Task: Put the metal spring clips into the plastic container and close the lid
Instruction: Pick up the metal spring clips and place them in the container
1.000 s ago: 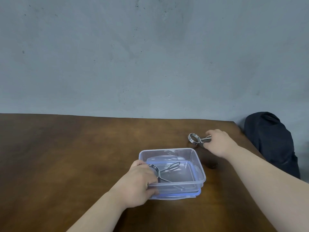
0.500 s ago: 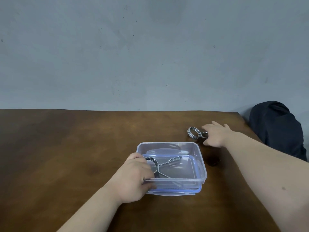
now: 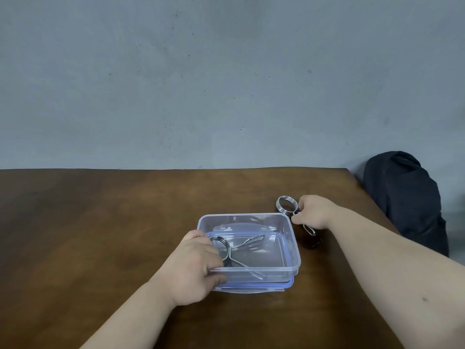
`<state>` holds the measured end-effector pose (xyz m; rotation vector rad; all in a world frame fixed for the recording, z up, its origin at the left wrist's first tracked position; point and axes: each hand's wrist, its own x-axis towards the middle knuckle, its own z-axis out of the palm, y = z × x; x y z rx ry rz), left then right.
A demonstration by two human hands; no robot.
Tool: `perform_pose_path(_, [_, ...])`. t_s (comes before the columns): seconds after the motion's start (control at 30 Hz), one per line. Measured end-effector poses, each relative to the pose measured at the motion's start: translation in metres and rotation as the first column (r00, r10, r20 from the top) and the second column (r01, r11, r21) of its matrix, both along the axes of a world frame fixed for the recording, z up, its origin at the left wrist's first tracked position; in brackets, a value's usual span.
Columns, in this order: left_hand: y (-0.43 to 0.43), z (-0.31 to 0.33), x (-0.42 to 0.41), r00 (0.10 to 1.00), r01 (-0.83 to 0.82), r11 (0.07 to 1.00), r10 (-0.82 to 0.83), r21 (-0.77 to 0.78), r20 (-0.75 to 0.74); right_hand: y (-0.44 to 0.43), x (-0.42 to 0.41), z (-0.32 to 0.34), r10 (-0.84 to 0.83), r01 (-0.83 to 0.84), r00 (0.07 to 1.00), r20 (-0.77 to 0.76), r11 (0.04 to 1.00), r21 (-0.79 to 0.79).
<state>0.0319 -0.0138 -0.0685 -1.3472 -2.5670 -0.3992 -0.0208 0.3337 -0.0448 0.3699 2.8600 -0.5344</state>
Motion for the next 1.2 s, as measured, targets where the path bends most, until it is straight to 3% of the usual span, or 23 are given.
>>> perform_pose_path(0.17, [0.001, 0.002, 0.001, 1.0, 0.007, 1.0, -0.007, 0.012, 0.013, -0.027, 0.01, 0.033, -0.026, -0.046, 0.959, -0.283, 0.968, -0.245])
perform_pose_path(0.23, [0.001, 0.001, 0.002, 1.0, -0.002, 1.0, 0.001, 0.01, 0.008, -0.048, 0.018, 0.053, 0.068, -0.185, 0.91, -0.41, 0.95, -0.251])
perform_pose_path(0.3, [0.0, 0.001, 0.002, 1.0, -0.006, 1.0, 0.006, 0.02, 0.006, -0.073, 0.035, 0.072, 0.258, -0.368, 0.86, -0.441, 0.911, -0.186])
perform_pose_path(0.4, [0.001, 0.004, 0.002, 1.0, -0.002, 1.0, 0.002, 0.03, 0.007, -0.102, 0.054, 0.073, 0.552, -0.57, 0.779, -0.297, 0.821, 0.031])
perform_pose_path(0.47, [0.002, 0.004, 0.003, 1.0, -0.001, 1.0, 0.0, 0.026, 0.004, -0.113, 0.059, 0.062, 0.622, -0.614, 0.758, -0.199, 0.782, 0.106])
perform_pose_path(0.63, [0.0, 0.002, 0.003, 1.0, -0.007, 0.999, 0.005, 0.054, 0.025, -0.121, 0.06, 0.035, 0.629, -0.612, 0.777, -0.027, 0.765, 0.201])
perform_pose_path(0.77, [0.0, 0.002, 0.003, 0.999, 0.022, 0.997, -0.024, 0.07, 0.028, -0.123, 0.06, 0.028, 0.672, -0.661, 0.739, 0.041, 0.713, 0.233])
perform_pose_path(1.2, [0.0, 0.002, 0.002, 0.999, 0.002, 0.998, -0.005, 0.068, 0.045, -0.132, 0.063, 0.023, 0.603, -0.599, 0.794, 0.078, 0.754, 0.27])
